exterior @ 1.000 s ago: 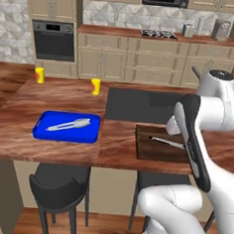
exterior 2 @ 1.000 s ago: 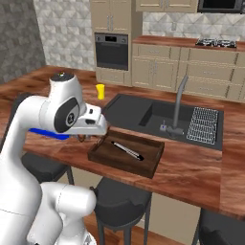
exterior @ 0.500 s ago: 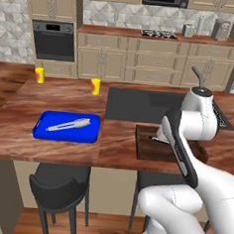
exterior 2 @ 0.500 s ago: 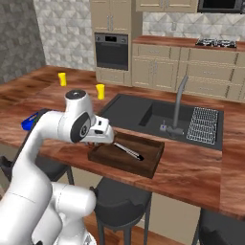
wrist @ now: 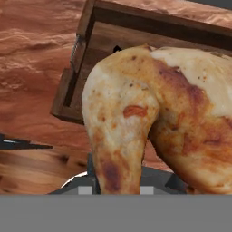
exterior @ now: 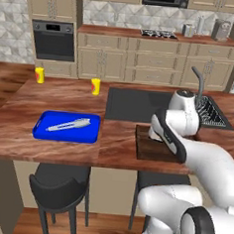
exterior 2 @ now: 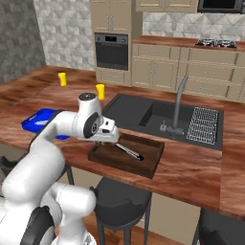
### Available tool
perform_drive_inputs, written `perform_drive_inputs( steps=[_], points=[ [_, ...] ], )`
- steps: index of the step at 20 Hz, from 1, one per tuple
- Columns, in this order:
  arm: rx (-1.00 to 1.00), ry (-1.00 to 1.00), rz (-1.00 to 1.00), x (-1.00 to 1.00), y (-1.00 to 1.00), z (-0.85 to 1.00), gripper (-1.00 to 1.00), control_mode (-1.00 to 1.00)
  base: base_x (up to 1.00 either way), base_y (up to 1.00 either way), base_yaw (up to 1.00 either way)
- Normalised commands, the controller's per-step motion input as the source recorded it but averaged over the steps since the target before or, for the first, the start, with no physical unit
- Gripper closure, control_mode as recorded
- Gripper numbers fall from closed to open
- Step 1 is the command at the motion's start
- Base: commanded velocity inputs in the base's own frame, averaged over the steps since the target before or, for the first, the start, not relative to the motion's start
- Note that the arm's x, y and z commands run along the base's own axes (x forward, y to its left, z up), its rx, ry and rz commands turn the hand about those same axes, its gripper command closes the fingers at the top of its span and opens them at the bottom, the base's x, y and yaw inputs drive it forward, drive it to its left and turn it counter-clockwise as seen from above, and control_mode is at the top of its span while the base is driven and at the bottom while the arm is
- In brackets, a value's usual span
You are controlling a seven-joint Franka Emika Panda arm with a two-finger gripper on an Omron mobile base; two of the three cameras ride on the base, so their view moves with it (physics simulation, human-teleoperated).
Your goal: Gather the avocado and eggplant from the fridge and place them on a tray on the dining counter. Then gather the steak and chicken drumstick from the fridge and place them on the other tray.
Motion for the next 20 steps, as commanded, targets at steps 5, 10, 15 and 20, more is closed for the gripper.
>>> perform_drive_inputs(
  steps=[5, 10, 15, 20],
  points=[
    [0.01, 0.06, 0.0, 0.57, -0.1, -0.48, 1.0, -1.0, 0.0, 0.0, 0.0],
    [0.02, 0.05, 0.0, 0.51, -0.08, -0.45, 1.0, -1.0, 0.0, 0.0, 0.0],
    [0.02, 0.06, 0.0, 0.45, -0.02, -0.37, 1.0, -1.0, 0.0, 0.0, 0.0],
    [0.02, 0.04, 0.0, 0.29, 0.0, -0.36, 1.0, -1.0, 0.0, 0.0, 0.0]
  ],
)
